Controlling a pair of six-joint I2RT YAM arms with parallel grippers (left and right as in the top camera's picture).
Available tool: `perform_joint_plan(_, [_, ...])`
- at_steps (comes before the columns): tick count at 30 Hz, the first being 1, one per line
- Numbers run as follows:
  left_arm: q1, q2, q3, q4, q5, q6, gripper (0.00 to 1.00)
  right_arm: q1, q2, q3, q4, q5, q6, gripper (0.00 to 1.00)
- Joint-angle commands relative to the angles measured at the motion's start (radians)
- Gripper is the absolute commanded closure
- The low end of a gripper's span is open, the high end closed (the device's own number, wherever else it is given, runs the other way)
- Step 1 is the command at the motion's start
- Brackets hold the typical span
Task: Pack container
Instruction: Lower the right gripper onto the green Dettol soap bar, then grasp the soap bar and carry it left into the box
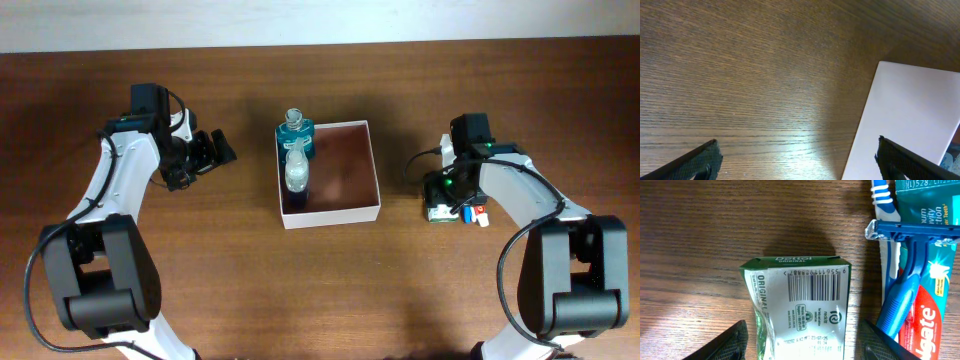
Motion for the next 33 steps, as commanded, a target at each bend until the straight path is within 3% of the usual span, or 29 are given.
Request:
perform_joint_plan(1, [0.002, 0.018, -0.005, 0.001, -0.007, 0.011, 0.01, -0.003, 0.012, -0.010, 0.006, -0.002, -0.002, 0.38])
perform_joint_plan(10, [0.002, 0.018, -0.005, 0.001, -0.007, 0.011, 0.00, -0.003, 0.013, -0.027, 0.040, -0.001, -0.002, 0.39])
perform_joint_plan(26, [0.002, 0.018, -0.005, 0.001, -0.007, 0.011, 0.01, -0.002, 0.036, -0.025, 0.035, -0.007, -0.003, 0.64])
perform_joint_plan(33, [0.002, 0.018, -0.005, 0.001, -0.007, 0.011, 0.01, -0.002, 0.026, 0.150, -0.122, -0.051, -0.002, 0.71])
